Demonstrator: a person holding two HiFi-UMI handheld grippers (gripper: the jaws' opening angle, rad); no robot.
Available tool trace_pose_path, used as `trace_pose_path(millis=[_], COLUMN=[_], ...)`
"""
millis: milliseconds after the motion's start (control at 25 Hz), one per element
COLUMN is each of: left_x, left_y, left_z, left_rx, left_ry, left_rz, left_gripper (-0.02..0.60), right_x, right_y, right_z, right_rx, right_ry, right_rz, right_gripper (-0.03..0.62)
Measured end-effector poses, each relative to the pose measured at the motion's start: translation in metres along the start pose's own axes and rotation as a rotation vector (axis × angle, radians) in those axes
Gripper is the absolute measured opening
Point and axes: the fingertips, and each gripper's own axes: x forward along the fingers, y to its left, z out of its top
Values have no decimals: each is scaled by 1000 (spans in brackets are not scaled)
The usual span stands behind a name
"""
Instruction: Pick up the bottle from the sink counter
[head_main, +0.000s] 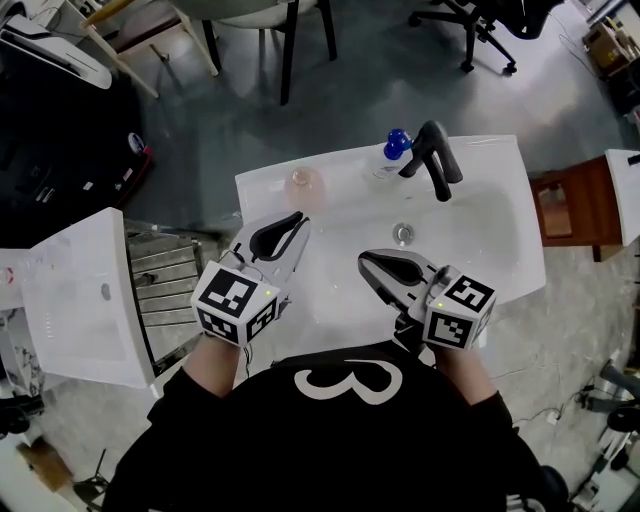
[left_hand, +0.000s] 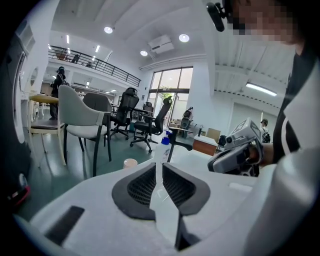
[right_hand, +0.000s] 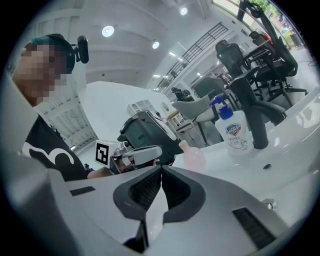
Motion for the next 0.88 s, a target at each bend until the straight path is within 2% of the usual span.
trace_pose_path(millis=[160, 360, 560, 720, 880], left_x=[8, 19, 34, 46, 55], left_y=[13, 32, 46, 56, 63], left_z=[-5, -15, -19, -25, -30], left_rx=[-16, -10, 38, 23, 13], left_ry=[7, 2, 10, 17, 15], left_rz=[26, 82, 126, 132, 139], left_gripper=[75, 90, 130, 181, 199], right_x=[5, 11, 16, 20, 24], right_y=[-8, -15, -25, -33, -36], right_z=[-1, -7, -14, -20, -25], right_rx=[8, 30, 55, 73, 87], right_ry=[18, 33, 48, 55, 63], right_rz=[4, 12, 16, 19, 23], right_gripper=[14, 14, 14, 14, 14])
